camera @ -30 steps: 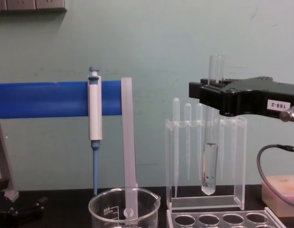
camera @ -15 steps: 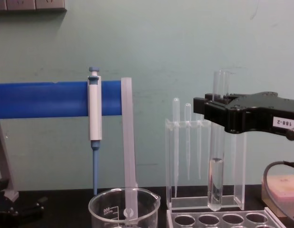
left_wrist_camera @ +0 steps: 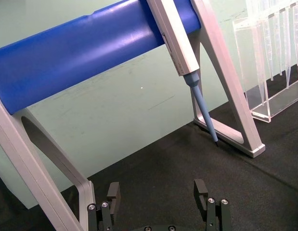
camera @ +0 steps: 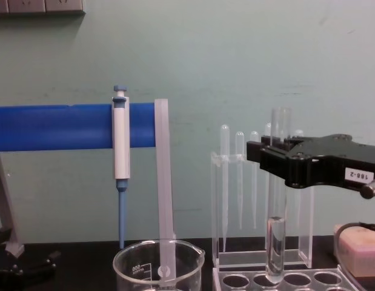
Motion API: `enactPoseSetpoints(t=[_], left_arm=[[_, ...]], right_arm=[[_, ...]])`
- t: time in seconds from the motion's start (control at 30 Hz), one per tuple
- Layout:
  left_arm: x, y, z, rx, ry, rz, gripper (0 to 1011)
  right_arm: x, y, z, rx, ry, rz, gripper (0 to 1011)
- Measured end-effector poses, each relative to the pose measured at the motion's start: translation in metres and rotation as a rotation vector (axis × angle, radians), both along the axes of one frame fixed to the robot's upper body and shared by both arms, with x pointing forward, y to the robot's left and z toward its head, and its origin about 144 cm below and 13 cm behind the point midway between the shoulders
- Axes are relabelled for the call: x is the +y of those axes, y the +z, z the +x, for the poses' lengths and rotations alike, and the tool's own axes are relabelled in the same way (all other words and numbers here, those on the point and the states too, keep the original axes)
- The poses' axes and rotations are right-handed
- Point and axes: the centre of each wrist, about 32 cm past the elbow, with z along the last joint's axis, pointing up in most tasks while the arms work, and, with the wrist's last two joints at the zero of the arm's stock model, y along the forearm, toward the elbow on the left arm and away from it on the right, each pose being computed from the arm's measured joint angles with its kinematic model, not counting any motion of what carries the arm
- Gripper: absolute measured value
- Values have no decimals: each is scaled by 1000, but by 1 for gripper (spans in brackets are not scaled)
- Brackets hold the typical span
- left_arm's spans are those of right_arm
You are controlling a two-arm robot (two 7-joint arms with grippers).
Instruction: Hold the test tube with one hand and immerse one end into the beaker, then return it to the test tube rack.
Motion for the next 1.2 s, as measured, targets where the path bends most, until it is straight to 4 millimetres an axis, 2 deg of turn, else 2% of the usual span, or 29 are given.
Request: enactPoseSetpoints(t=[1.2], left_arm=[[0,0,0,0,0,0,1000]], right_arm=[[3,-16,4,44,-17,1,224]])
